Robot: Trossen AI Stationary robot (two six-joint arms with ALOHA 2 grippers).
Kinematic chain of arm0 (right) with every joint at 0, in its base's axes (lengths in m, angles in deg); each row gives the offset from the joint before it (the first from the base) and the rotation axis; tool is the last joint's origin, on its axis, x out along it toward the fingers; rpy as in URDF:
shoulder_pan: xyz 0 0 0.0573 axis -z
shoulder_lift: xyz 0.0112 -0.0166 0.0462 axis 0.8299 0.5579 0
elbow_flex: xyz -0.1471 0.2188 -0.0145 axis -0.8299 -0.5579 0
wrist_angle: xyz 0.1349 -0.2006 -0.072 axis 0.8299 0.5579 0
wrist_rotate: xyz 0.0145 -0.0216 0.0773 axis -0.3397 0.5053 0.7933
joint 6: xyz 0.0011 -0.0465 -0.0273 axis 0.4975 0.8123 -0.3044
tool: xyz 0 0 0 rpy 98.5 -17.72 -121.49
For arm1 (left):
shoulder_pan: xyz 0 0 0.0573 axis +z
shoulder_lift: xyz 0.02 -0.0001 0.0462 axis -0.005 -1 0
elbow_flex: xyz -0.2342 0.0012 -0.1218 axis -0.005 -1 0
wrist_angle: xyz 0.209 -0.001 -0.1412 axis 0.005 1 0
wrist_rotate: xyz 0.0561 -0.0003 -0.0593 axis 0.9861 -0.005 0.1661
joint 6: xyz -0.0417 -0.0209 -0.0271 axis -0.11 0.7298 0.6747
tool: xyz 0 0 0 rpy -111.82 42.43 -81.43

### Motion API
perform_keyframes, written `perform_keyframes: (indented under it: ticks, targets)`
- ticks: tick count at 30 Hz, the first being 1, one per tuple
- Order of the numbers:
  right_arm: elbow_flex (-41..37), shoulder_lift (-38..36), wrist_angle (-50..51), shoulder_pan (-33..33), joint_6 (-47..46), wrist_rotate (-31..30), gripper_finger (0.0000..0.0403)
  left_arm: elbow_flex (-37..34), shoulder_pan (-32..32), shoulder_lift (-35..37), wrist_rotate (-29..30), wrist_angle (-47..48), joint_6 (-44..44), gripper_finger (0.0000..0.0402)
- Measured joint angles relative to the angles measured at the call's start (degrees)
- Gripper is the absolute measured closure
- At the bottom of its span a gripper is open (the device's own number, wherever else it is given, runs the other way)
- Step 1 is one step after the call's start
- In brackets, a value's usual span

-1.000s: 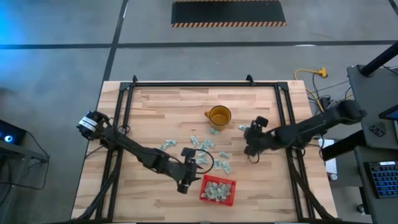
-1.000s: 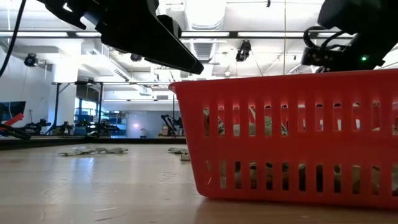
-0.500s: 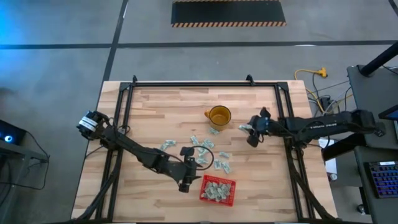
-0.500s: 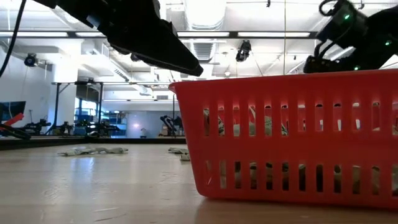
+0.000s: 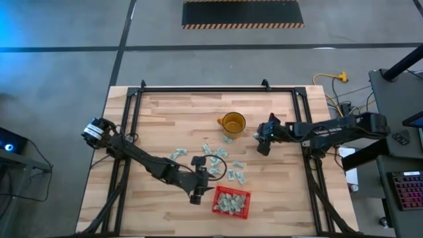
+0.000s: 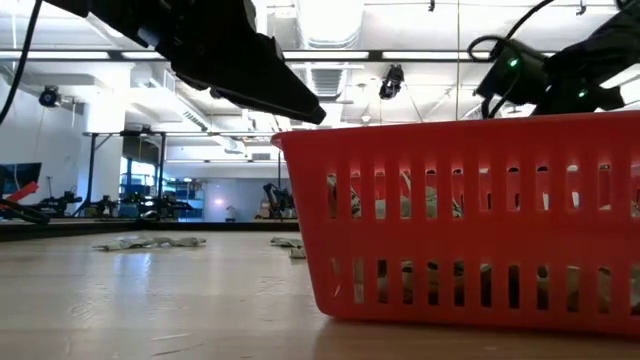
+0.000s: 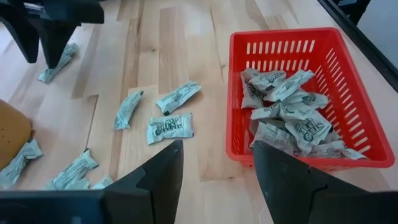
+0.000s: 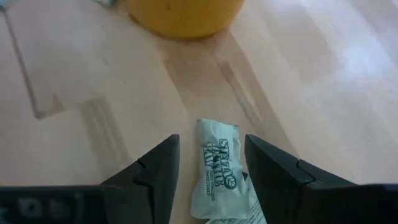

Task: Pick and place Stevia / Truvia into bins
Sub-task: Put the stevia packet into the bin

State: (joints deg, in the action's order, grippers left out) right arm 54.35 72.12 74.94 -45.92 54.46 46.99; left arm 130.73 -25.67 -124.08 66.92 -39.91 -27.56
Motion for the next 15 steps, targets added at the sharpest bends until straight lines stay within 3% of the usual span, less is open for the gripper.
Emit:
perform_keyframes:
  ticks: [8,15]
  targets:
    - [2.64,7.87,-0.41,0.06,1.07,-1.94,0.0207,-0.61,0.00,0.00,0.00,-1.03,0.09,0.0223]
    - [3.28,9.05,-0.22,0.50,1.46,-0.99,0.0220,-0.63,0.00,0.00,-0.02,-1.26,0.09,0.0223]
